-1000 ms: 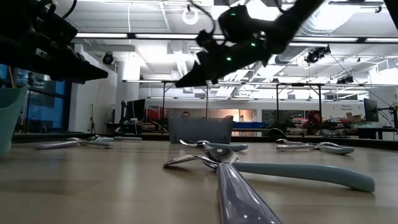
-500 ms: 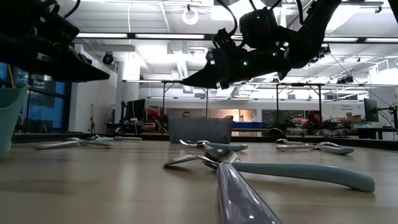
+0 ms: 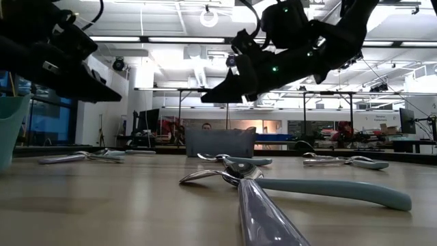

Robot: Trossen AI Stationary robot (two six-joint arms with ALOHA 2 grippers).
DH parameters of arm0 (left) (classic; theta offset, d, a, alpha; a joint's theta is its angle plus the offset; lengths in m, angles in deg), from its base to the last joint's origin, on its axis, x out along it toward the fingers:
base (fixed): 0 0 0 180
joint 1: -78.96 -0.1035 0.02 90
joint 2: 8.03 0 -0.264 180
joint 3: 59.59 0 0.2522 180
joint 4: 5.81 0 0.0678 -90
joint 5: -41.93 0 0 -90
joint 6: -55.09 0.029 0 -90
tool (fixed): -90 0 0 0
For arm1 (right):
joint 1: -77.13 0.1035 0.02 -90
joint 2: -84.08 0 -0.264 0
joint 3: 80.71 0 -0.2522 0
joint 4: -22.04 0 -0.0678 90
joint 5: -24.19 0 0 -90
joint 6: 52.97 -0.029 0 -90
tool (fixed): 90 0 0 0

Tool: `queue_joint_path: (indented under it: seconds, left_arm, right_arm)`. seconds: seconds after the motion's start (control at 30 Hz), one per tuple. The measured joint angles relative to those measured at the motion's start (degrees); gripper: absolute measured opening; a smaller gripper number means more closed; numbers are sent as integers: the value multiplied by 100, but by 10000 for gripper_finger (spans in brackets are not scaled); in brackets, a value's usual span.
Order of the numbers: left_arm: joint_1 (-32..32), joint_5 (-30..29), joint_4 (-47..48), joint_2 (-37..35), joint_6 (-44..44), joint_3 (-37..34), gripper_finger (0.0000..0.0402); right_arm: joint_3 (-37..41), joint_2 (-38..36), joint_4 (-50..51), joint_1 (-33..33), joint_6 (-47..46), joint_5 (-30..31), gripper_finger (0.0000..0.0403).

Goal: Sort silverware by color (type)
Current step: Put the blue spoon into the black bin

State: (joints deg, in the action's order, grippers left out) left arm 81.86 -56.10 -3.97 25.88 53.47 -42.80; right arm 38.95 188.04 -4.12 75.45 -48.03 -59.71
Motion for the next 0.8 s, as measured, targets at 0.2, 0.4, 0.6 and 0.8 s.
queue_joint_path:
  seconds: [0.2,0.4,0.6,0.8]
  left_arm:
    - [0,1,-152,625,-440,60,4]
    - [20,0,-558,1287,-583,128,23]
    - [20,0,-1353,1734,-580,133,30]
    - [20,-20,-1845,1971,-618,133,30]
  right_arm:
    - [-1,0,178,423,-52,286,0]
    - [-6,0,930,641,-846,926,26]
    - [-6,2,2317,617,-1871,1494,95]
    - [-6,2,3015,473,-2406,1510,133]
